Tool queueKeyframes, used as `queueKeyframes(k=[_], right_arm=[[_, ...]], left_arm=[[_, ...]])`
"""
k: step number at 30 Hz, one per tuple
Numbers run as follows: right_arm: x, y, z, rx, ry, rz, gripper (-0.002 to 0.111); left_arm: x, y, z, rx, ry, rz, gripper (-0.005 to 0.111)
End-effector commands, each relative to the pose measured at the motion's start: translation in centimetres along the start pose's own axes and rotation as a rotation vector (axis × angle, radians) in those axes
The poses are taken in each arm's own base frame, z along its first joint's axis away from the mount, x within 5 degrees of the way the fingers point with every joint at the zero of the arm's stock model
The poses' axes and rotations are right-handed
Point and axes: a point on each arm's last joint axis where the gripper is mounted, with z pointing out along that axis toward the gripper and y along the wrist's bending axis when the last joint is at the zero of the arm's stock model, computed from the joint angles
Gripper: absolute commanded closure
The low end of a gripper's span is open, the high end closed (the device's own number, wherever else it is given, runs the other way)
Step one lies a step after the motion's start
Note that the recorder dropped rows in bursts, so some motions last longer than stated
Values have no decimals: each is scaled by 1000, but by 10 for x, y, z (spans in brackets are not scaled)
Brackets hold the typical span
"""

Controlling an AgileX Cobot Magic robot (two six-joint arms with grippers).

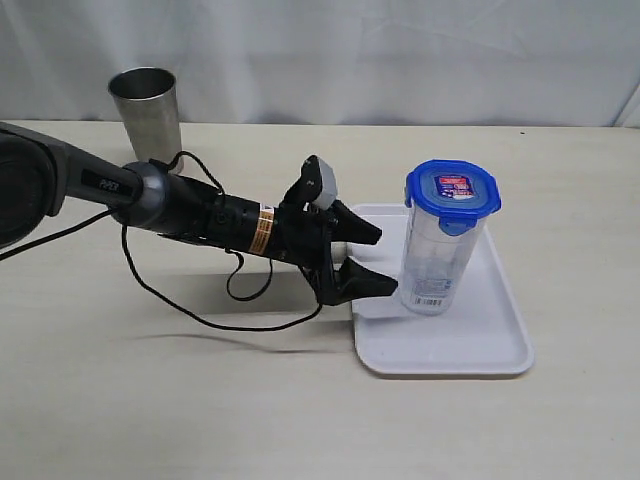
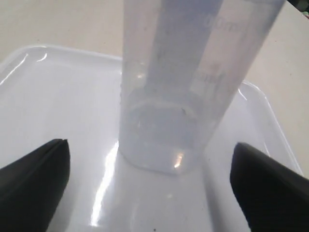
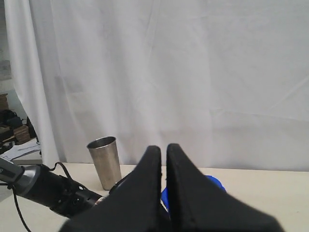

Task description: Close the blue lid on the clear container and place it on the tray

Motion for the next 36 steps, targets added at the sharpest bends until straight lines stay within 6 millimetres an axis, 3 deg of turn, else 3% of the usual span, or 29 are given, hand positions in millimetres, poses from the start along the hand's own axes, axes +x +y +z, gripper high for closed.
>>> queueKeyframes(k=[1,4,11,16,22,29,36], right_arm=[[1,0,-1,0,0,-20,104],[1,0,-1,0,0,-20,104],[1,0,-1,0,0,-20,104],[1,0,-1,0,0,-20,104],[1,0,-1,0,0,-20,104],[1,0,-1,-1,2,-18,104],[1,0,-1,-1,1,-9,104]], left_arm=[[-8,6,-12,-4,5,-20,29],[-17,5,-21,4,16,13,47],[-50,3,-48,4,86,31,107],[-70,1,-69,-70,123,3,107],[-91,-19,-103,-383,226,47,107],[-113,-62,-150,-588,240,82,107],[-131,-121,-191,-708,139,73,107]])
